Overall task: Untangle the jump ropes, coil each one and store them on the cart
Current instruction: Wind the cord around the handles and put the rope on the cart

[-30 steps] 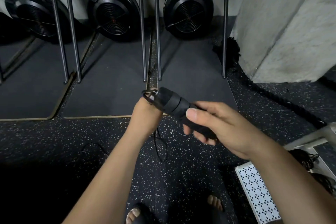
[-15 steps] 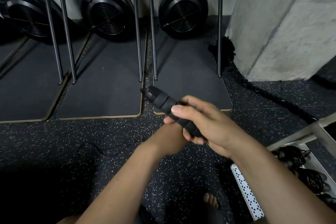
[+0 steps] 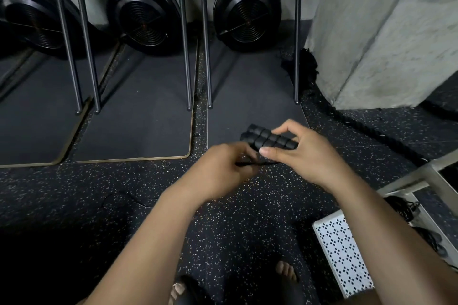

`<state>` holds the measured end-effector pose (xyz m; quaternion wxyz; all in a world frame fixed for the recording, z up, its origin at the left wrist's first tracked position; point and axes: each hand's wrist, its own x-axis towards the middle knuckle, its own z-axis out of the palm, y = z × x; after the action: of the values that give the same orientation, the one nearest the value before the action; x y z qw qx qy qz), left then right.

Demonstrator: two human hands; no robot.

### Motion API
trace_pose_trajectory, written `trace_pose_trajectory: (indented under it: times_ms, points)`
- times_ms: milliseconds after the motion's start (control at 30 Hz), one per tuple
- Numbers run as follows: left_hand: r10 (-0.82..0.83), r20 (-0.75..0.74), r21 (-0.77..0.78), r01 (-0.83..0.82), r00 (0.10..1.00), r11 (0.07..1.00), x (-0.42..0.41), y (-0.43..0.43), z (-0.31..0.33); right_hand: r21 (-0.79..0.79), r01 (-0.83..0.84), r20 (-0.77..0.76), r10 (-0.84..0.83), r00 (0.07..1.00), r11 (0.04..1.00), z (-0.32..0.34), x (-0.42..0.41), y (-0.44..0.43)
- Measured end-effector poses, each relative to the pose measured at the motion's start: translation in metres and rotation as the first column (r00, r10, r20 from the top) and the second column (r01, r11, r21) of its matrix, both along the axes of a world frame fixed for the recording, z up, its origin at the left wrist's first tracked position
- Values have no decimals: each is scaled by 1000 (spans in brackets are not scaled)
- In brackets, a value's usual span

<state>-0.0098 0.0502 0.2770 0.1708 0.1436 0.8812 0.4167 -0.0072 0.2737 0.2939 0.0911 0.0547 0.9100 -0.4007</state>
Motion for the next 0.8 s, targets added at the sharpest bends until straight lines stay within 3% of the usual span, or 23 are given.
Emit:
trace_pose_trajectory:
  times_ms: [167, 300, 433, 533, 800]
  points:
    - [136, -62, 153, -125, 989, 980, -2, -16, 14, -207, -206, 288, 260, 922, 956, 1, 9, -6]
    - [191, -101, 180, -171, 976, 969, -7, -25, 11, -259, -334, 392, 414, 822, 906, 12, 13, -17]
    - [174, -42, 258, -158, 984, 953, -9, -29, 10, -443, -353, 375, 528, 762, 824, 21, 19, -22]
    - [170, 20, 309, -168, 985, 936, -11, -29, 12, -594, -322, 290, 570, 768, 737, 24, 20, -19]
    - [48, 338, 537, -235, 940, 810, -13, -27, 12, -706, -271, 151, 514, 845, 654, 30, 22, -16]
